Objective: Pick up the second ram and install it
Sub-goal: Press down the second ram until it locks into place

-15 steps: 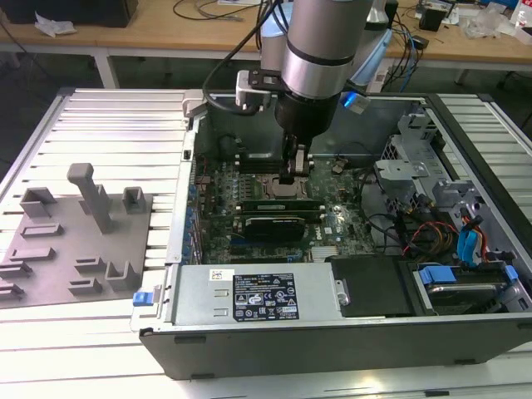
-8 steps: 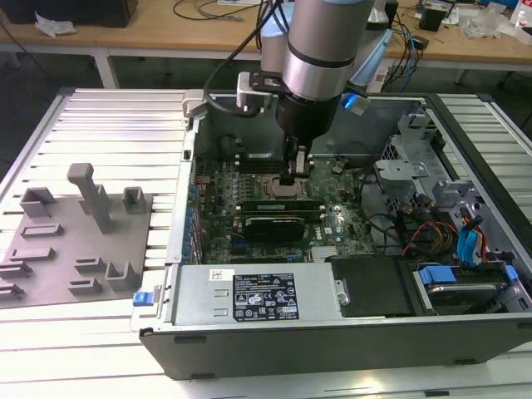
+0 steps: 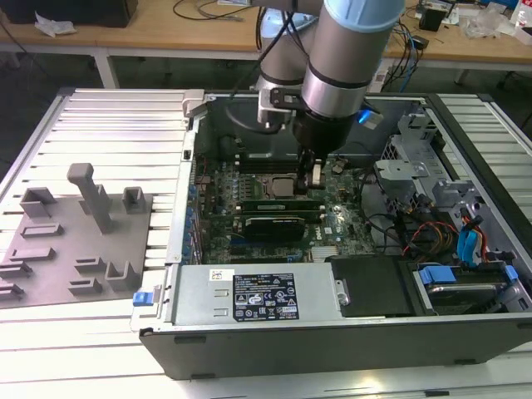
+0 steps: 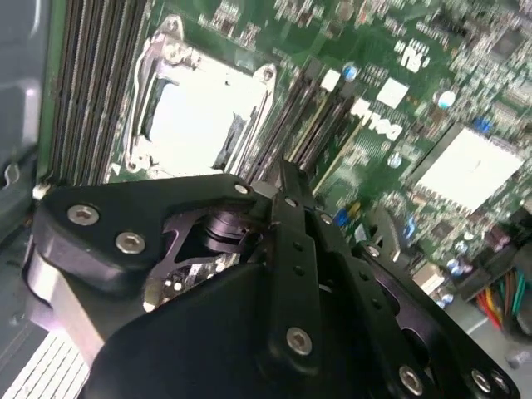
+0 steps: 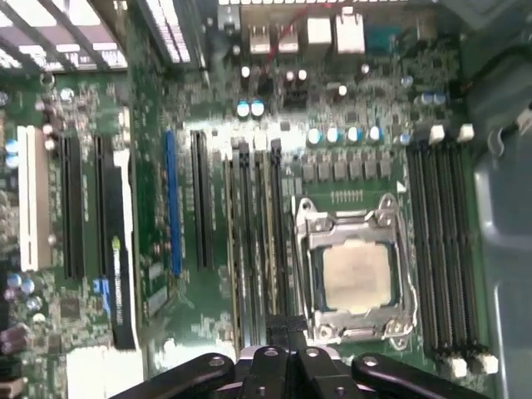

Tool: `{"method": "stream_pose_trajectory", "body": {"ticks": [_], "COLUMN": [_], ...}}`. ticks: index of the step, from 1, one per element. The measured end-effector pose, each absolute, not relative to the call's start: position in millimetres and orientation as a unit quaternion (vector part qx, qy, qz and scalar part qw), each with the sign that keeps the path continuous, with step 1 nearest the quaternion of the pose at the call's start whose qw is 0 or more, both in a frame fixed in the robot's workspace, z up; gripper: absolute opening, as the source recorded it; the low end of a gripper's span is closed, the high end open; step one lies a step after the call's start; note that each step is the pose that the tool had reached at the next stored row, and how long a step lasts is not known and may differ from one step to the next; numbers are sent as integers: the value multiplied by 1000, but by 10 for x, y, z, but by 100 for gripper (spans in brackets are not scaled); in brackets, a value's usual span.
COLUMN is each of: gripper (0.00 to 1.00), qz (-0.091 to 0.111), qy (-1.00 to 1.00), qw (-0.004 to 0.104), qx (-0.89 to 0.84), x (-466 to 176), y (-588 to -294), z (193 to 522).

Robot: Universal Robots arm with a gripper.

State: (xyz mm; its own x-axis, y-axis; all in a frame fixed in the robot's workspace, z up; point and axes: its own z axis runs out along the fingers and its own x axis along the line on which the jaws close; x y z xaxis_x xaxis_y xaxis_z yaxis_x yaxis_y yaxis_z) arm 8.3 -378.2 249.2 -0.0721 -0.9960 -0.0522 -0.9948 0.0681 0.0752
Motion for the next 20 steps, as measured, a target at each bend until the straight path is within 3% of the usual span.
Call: {"method": "stream_pose_trajectory", "body": {"ticks": [11,20], "gripper": [11,11], "qz": [-48,-42], "qy": [-730,-730], "qw": [8,-2], "qx": [682,682], "x": [213,-219], "y": [-3782,-3783], "z": [2273,2366]}}
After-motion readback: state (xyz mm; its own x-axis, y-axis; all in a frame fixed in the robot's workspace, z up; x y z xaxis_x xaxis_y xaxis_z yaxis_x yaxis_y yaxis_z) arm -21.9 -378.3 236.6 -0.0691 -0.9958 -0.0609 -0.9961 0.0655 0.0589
